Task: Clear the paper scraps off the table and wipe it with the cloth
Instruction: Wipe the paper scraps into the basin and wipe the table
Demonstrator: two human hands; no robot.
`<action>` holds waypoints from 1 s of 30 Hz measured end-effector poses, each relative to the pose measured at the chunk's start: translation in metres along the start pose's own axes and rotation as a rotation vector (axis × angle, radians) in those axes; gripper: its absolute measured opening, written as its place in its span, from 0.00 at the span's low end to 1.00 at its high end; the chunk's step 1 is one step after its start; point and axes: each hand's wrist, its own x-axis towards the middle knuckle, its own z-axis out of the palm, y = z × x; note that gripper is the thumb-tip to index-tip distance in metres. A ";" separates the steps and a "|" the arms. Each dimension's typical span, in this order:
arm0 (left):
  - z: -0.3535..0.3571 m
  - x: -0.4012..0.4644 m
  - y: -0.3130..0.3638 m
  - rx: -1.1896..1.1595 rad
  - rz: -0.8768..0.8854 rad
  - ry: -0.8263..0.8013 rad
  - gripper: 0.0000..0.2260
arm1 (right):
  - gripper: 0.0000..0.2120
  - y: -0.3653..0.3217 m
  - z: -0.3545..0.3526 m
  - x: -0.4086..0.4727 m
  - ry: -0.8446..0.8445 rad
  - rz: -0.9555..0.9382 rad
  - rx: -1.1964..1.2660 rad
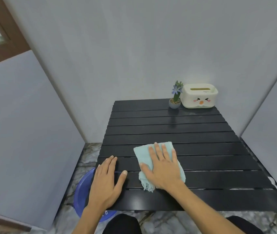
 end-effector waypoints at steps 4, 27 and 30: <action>-0.003 0.001 0.003 -0.070 -0.006 -0.006 0.36 | 0.40 -0.026 0.004 0.020 -0.057 -0.008 0.050; 0.033 0.013 0.080 -0.133 0.190 -0.079 0.35 | 0.45 0.120 -0.022 -0.046 0.004 0.112 0.000; 0.037 0.013 0.083 -0.116 0.199 -0.087 0.36 | 0.43 0.132 -0.023 -0.028 -0.014 0.230 0.002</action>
